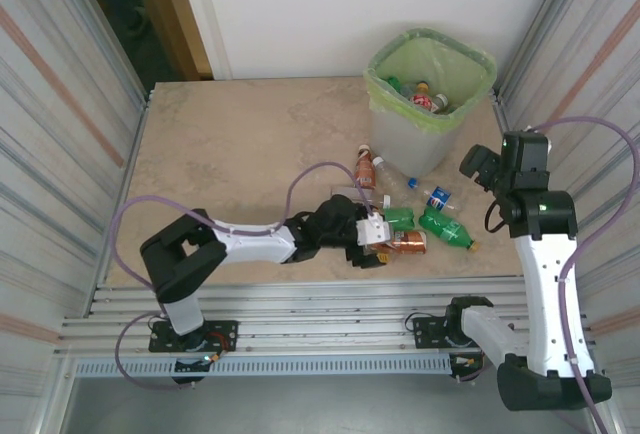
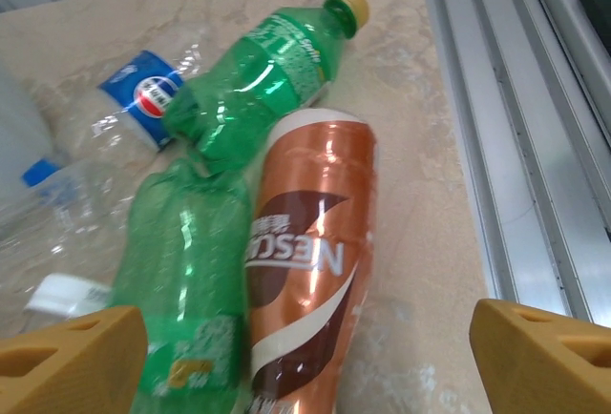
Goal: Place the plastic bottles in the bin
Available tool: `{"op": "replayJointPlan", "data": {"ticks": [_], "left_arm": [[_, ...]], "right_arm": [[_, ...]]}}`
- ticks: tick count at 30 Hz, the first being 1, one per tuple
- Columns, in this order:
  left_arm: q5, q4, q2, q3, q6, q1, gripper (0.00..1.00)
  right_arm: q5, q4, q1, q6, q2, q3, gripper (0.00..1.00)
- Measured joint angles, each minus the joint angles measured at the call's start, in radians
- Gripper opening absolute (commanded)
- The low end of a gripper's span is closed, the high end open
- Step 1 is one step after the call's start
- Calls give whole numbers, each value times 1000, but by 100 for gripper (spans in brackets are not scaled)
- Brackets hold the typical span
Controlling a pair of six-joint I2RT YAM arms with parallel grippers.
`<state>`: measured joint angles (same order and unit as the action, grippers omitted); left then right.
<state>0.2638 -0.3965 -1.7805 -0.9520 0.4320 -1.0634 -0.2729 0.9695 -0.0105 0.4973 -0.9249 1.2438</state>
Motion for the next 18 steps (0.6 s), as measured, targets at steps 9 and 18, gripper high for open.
{"op": "replayJointPlan", "data": {"ticks": [9,18], "left_arm": [[30,-6,-126,-103,9,-10,78],[58,10,-209,-169,14,-18,73]], "right_arm": [[1,12,0,43,38,-67,98],[5,11,0,50,45,-71,98]]}}
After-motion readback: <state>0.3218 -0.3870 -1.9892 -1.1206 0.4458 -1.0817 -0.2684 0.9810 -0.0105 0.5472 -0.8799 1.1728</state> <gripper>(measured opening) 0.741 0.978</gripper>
